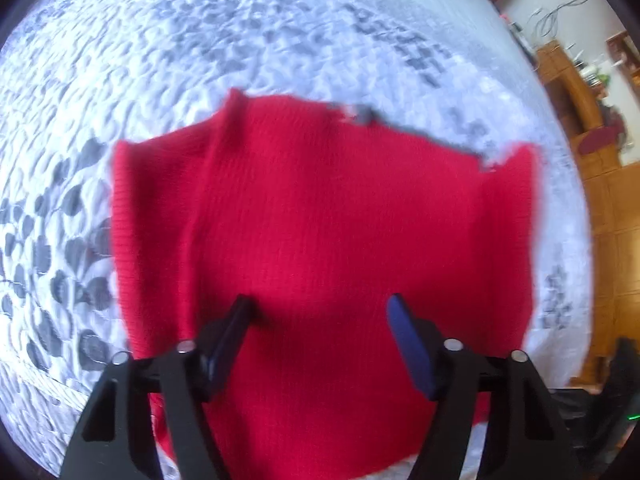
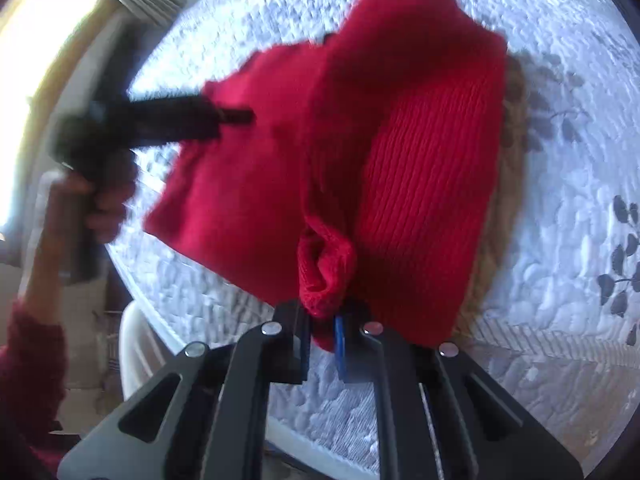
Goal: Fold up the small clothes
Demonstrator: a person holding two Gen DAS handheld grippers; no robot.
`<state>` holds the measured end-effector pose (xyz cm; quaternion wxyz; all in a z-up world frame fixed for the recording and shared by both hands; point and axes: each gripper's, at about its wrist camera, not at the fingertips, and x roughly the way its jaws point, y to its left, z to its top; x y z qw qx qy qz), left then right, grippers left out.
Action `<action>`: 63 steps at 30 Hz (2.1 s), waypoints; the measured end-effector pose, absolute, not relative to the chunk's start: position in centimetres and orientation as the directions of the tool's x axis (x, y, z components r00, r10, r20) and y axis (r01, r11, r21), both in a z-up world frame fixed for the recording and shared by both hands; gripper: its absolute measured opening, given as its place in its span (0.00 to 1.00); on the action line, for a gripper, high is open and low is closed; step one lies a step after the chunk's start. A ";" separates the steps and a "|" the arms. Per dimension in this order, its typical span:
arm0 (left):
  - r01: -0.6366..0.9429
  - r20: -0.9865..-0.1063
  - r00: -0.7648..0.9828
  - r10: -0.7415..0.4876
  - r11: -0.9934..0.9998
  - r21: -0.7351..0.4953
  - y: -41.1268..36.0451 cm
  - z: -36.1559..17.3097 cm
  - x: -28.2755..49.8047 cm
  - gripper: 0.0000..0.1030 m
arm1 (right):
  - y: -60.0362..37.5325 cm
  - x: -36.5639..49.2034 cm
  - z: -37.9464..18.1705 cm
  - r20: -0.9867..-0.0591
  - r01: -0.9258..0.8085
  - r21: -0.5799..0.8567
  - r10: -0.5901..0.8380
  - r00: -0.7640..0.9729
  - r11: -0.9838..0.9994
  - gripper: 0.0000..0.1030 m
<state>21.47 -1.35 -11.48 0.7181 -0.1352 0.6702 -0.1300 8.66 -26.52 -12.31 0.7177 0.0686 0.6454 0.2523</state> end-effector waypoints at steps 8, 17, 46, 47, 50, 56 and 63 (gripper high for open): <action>-0.057 -0.780 -0.043 -0.624 0.781 -0.622 -6.3 -11.8 22.7 0.67 | -27.9 8.7 -11.9 -0.865 -0.251 0.471 0.498 0.057 0.846 0.07; -0.211 -0.633 -0.113 -0.766 0.641 -0.738 -7.6 -13.7 22.4 0.67 | -31.3 9.1 -7.3 -0.804 -0.244 0.533 0.575 0.150 0.810 0.07; -0.213 -0.609 0.005 -0.793 0.594 -0.776 -9.3 -13.4 28.6 0.13 | -29.9 8.1 -5.3 -0.804 -0.315 0.517 0.578 0.142 0.796 0.06; -0.203 -0.610 0.009 -0.792 0.596 -0.777 -9.0 -13.0 28.7 0.13 | -29.2 8.1 -5.0 -0.802 -0.325 0.517 0.581 0.138 0.792 0.06; -0.170 -0.617 0.030 -0.786 0.605 -0.778 -7.9 -11.5 29.1 0.13 | -27.2 8.3 -4.2 -0.788 -0.355 0.531 0.602 0.127 0.769 0.06; -0.117 -0.645 0.084 -0.760 0.635 -0.764 -3.6 -8.5 30.0 0.13 | -22.3 9.2 -3.2 -0.769 -0.420 0.544 0.632 0.098 0.726 0.06; -0.124 -0.692 0.117 -0.713 0.681 -0.722 2.0 -7.9 29.9 0.13 | -16.6 10.1 -4.4 -0.759 -0.464 0.564 0.650 0.033 0.683 0.06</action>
